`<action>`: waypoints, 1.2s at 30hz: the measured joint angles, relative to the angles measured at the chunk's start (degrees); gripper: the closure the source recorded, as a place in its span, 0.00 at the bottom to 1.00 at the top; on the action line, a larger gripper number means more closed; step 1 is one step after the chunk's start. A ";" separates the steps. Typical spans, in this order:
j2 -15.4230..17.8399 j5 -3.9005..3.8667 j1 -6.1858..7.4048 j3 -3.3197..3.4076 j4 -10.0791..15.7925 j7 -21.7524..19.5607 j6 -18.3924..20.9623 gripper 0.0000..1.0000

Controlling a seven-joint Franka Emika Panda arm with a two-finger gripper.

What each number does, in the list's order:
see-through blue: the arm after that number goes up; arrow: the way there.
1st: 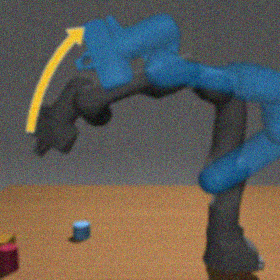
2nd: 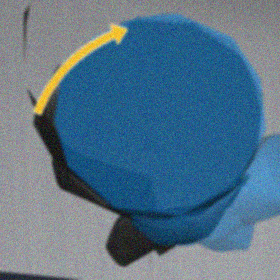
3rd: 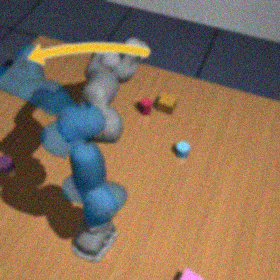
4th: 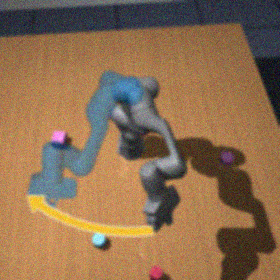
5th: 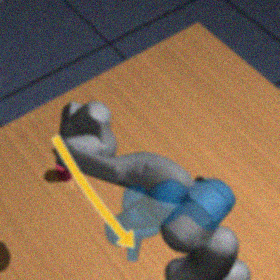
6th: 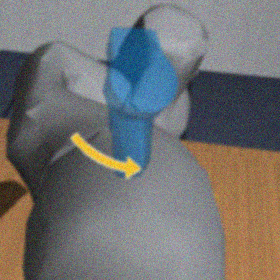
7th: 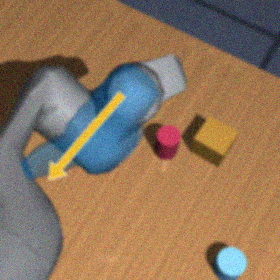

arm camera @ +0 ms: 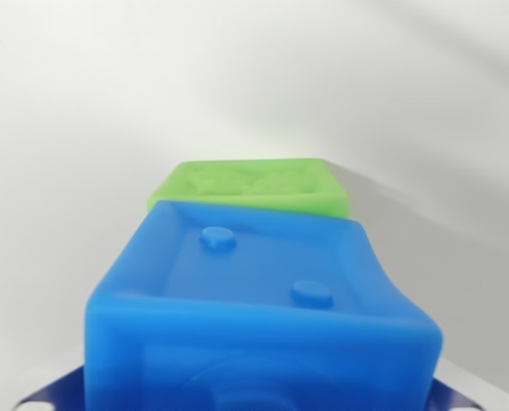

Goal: Stack cube

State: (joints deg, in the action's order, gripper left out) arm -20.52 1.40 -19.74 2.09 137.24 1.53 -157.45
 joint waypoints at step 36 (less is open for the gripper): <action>1.20 0.01 0.04 0.02 0.14 0.00 0.92 0.00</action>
State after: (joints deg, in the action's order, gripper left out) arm -19.32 1.41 -19.71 2.11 137.38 1.53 -156.54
